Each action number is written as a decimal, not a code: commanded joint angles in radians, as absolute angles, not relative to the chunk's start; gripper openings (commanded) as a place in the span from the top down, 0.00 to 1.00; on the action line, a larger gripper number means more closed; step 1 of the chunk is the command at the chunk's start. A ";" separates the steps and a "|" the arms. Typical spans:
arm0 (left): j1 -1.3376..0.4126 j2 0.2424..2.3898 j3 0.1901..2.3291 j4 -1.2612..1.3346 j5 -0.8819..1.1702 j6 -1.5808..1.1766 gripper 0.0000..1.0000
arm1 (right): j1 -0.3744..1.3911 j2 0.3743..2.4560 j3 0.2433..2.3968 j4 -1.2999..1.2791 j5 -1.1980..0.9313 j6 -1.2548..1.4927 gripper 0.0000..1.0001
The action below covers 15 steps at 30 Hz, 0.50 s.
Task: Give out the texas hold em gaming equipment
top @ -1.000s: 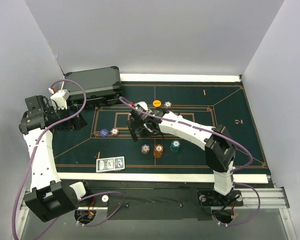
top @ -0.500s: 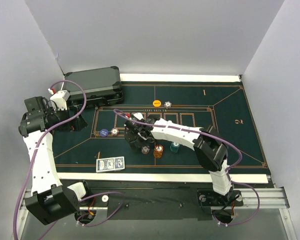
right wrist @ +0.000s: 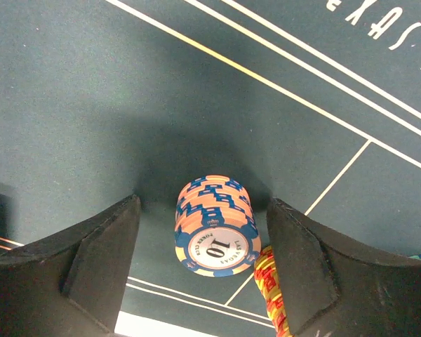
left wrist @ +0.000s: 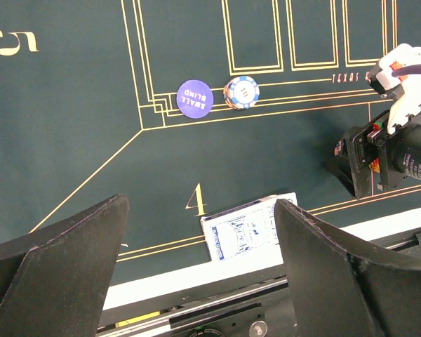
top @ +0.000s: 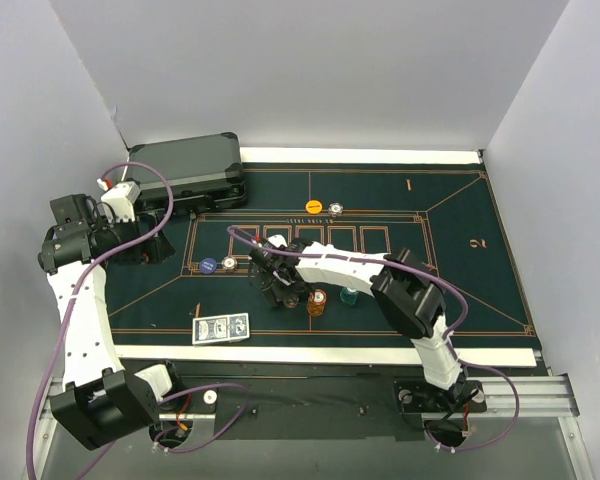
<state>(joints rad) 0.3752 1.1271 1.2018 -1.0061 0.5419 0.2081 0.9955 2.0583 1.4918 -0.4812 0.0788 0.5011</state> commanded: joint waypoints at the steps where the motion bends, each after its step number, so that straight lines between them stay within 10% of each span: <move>1: 0.384 1.103 1.206 -1.000 0.532 0.227 0.04 | 0.985 2.072 1.491 -0.491 0.071 0.522 0.35; 15: 0.387 1.095 1.203 -1.000 0.526 0.233 0.04 | 0.971 2.034 1.454 -0.488 0.075 0.525 0.48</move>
<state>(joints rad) 0.3767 1.1194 1.2015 -1.0065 0.5274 0.2192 0.9817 2.0678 1.4841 -0.4637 0.0631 0.5182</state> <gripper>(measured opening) 0.963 0.528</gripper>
